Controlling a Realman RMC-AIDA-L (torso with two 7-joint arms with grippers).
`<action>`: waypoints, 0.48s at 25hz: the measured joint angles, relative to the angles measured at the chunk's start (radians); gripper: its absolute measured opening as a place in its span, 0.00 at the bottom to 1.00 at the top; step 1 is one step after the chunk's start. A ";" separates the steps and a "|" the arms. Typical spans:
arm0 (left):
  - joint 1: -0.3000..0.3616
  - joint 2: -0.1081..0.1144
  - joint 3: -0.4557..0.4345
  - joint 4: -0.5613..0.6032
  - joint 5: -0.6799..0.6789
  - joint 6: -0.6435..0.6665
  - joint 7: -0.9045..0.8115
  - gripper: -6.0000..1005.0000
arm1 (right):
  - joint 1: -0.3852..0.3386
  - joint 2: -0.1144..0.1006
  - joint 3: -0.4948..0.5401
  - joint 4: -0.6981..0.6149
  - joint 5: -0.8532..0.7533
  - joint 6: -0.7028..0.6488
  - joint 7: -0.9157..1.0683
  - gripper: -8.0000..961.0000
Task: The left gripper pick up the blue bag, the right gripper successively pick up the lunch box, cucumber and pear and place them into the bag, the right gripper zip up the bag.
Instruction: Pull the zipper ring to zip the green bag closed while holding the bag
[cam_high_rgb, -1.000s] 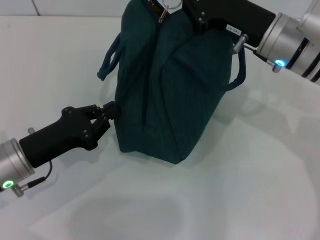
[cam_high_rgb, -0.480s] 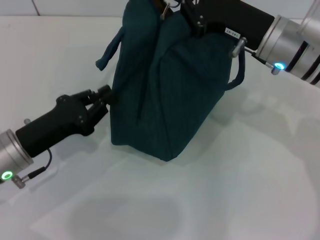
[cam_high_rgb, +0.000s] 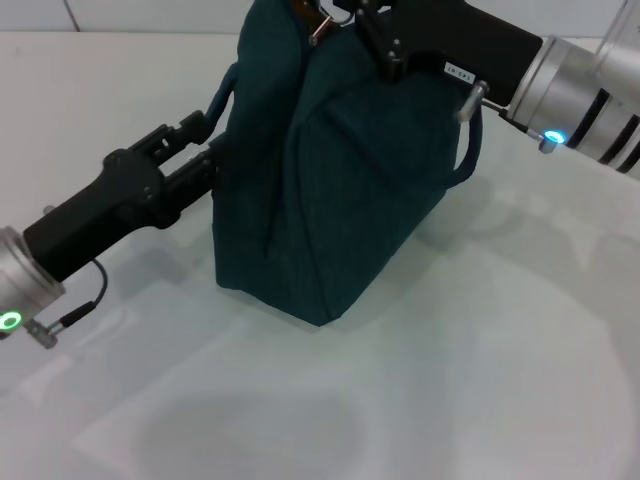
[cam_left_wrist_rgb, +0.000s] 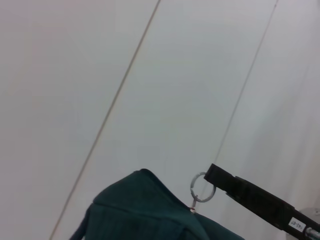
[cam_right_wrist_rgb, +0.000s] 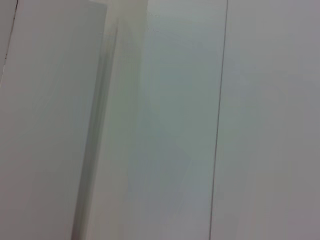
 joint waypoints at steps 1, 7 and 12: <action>-0.005 0.000 0.001 -0.001 0.002 -0.002 -0.001 0.47 | 0.000 0.000 0.000 0.000 0.000 0.000 0.000 0.02; -0.040 -0.002 0.003 -0.036 0.011 -0.029 0.005 0.63 | 0.000 0.000 0.000 0.000 0.000 -0.002 -0.003 0.02; -0.057 -0.002 0.003 -0.041 0.015 -0.070 0.001 0.71 | -0.002 0.000 0.000 0.000 0.000 -0.004 -0.004 0.02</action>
